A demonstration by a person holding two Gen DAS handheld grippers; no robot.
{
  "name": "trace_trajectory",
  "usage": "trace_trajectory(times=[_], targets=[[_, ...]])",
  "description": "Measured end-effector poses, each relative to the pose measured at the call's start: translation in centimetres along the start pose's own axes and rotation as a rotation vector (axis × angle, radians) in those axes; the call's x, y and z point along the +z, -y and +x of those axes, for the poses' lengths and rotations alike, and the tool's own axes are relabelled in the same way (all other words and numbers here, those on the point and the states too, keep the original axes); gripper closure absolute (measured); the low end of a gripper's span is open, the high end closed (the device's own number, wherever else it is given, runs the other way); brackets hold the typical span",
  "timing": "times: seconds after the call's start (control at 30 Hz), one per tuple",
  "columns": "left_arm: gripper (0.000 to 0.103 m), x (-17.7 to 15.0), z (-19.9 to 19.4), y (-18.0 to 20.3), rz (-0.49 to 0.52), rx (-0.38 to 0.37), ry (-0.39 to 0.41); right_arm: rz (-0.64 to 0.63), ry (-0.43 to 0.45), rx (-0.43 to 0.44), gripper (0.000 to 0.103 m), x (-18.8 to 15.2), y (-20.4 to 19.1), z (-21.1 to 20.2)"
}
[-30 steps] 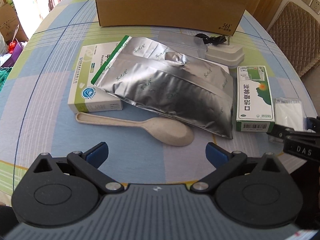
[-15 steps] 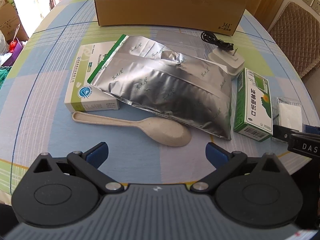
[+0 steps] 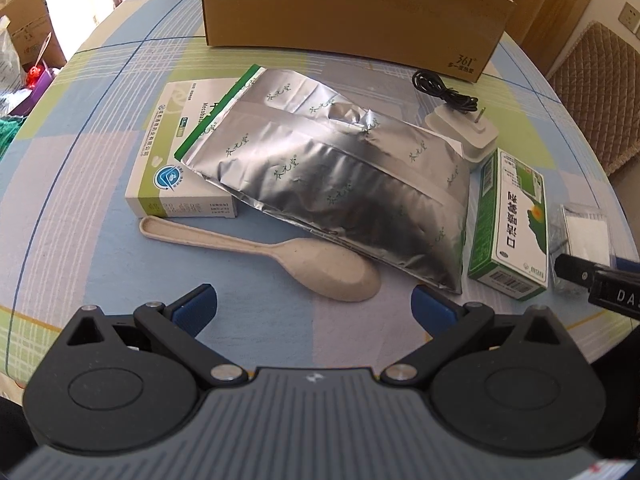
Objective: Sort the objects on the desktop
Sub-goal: 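Lower the left gripper onto the beige spoon handle and close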
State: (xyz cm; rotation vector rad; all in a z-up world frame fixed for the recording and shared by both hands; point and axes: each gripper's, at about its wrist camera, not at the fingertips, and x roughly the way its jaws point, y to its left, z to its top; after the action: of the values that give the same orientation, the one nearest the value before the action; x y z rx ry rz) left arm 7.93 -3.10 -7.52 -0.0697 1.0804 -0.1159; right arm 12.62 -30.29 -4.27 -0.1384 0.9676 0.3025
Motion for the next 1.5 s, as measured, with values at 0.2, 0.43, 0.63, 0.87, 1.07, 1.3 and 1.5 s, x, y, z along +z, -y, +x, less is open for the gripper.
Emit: trace_trajectory(times=[0.2, 0.43, 0.63, 0.87, 1.07, 1.3, 1.5], targets=[[0.001, 0.4, 0.8, -0.3, -0.031, 0.053, 0.010, -0.040, -0.001, 0.011, 0.043, -0.1, 0.0, 0.5], [0.002, 0.7, 1.3, -1.4, -0.051, 0.083, 0.034, -0.056, 0.035, 0.025, 0.045, 0.2, 0.5, 0.5], [0.016, 0.8, 0.4, -2.8, -0.104, 0.001, 0.050, -0.052, 0.042, 0.040, 0.045, 0.3, 0.7, 0.5], [0.045, 0.4, -0.2, -3.1, -0.190, -0.094, 0.086, -0.063, 0.043, 0.054, 0.044, -0.1, 0.2, 0.7], [0.074, 0.2, -0.4, -3.3, -0.231, -0.130, 0.092, -0.081, 0.043, 0.048, 0.044, -0.2, 0.1, 0.7], [0.087, 0.0, -1.4, -3.5, -0.241, -0.164, 0.113, -0.085, 0.042, 0.045, 0.044, -0.2, 0.0, 0.7], [0.092, -0.1, -1.7, -3.2, -0.248, -0.185, 0.134, -0.087, 0.041, 0.046, 0.044, -0.2, 0.0, 0.7]])
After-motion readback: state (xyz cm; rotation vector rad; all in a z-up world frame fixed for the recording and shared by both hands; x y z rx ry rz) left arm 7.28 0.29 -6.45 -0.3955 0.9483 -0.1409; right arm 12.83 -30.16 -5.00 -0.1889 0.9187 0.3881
